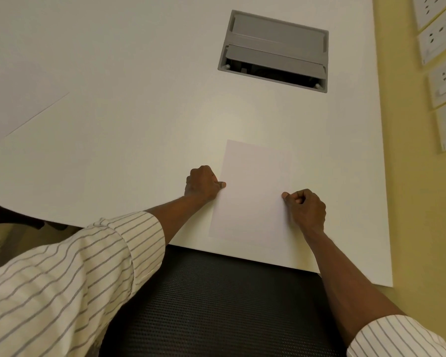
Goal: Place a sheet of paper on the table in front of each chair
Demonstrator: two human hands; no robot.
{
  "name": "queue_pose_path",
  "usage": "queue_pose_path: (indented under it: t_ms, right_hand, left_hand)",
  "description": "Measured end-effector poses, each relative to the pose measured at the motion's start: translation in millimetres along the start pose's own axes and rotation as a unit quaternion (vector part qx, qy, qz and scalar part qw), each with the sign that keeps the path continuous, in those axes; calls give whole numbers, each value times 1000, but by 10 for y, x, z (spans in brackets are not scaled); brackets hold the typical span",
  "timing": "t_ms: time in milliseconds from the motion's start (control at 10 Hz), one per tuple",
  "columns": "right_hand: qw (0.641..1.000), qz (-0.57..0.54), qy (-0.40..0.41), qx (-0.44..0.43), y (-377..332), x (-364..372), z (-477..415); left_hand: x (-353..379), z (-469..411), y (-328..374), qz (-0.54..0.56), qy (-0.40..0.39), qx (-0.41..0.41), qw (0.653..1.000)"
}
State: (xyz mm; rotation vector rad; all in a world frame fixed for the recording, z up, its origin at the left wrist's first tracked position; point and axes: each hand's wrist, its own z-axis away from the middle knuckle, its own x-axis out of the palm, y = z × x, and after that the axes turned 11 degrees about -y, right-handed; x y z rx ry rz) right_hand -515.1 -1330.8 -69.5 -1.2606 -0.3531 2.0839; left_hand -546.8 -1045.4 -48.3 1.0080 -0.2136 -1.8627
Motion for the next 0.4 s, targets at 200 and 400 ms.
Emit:
queue_pose_path:
  t_ms: [200, 400]
  right_hand:
    - [998, 40, -24, 30, -125, -105, 62]
    - [991, 132, -25, -8, -378, -198, 313]
  left_hand:
    - [-145, 125, -7, -25, -26, -27, 999]
    - [-461, 326, -207, -59, -90, -48, 993]
